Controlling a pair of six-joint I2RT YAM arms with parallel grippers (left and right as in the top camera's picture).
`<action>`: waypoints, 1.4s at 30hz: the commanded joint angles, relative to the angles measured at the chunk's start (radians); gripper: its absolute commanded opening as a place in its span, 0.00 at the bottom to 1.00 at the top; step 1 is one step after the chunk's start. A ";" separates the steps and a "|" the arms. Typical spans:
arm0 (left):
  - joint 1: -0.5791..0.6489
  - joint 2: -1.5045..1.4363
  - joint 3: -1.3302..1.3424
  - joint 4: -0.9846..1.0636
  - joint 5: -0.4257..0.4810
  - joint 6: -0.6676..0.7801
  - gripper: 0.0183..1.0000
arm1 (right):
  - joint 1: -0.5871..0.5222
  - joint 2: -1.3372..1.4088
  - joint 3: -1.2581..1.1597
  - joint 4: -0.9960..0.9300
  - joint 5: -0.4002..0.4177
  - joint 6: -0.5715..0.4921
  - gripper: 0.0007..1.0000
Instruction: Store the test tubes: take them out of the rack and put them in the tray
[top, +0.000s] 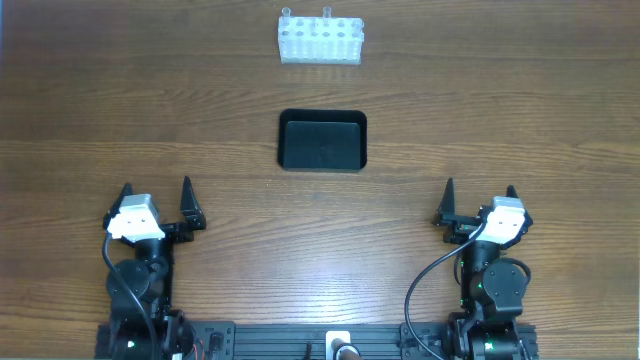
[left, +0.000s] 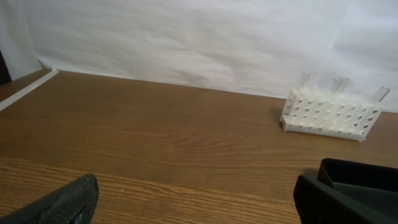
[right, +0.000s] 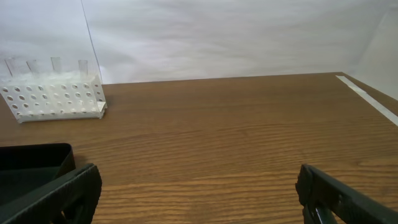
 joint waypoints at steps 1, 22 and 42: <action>0.005 -0.009 -0.005 0.005 -0.011 0.017 1.00 | -0.011 -0.010 -0.006 -0.005 -0.005 -0.005 0.99; 0.002 0.008 -0.005 0.072 0.109 0.021 1.00 | -0.011 -0.010 -0.006 -0.005 -0.005 -0.005 0.99; -0.072 1.005 0.372 0.683 0.217 0.017 1.00 | -0.011 -0.010 -0.006 -0.005 -0.005 -0.005 0.99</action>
